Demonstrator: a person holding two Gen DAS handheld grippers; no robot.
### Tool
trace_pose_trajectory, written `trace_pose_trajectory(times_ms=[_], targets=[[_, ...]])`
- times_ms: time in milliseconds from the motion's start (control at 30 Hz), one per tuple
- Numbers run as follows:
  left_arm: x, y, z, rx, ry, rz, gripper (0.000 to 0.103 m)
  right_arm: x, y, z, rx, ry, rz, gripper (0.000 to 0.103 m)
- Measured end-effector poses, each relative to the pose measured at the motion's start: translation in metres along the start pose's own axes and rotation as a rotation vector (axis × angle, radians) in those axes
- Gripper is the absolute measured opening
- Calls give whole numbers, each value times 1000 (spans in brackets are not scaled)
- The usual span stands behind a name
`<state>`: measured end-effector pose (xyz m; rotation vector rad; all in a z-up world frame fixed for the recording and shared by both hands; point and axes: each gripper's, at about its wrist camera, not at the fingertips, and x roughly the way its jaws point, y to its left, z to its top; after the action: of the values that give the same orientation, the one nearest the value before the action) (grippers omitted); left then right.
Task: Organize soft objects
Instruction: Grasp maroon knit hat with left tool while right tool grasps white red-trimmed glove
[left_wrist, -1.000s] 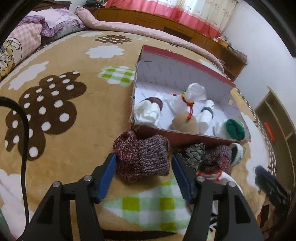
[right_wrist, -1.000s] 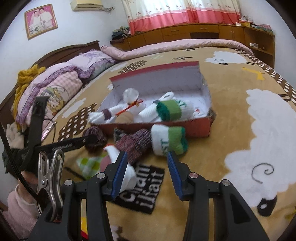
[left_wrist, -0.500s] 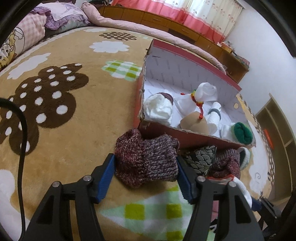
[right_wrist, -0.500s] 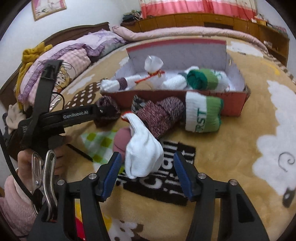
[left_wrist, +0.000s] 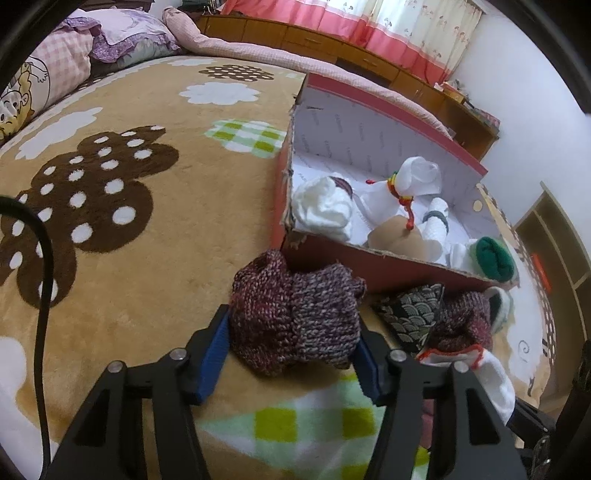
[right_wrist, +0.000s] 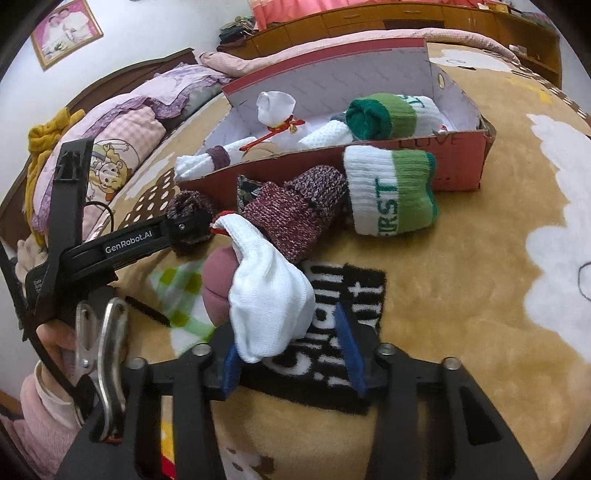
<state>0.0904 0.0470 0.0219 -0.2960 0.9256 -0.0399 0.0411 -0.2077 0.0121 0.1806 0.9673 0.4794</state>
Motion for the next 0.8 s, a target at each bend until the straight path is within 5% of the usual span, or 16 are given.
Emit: trace_pose_trajectory(times_ms=[200,800], targets=[[-9,-3,-2,10,-8,2,41,-3,2,-1,3,-16,23,22],[-45,-35,-30,122,12,-61,38,-38,10,-4,-73,-108,4,19]])
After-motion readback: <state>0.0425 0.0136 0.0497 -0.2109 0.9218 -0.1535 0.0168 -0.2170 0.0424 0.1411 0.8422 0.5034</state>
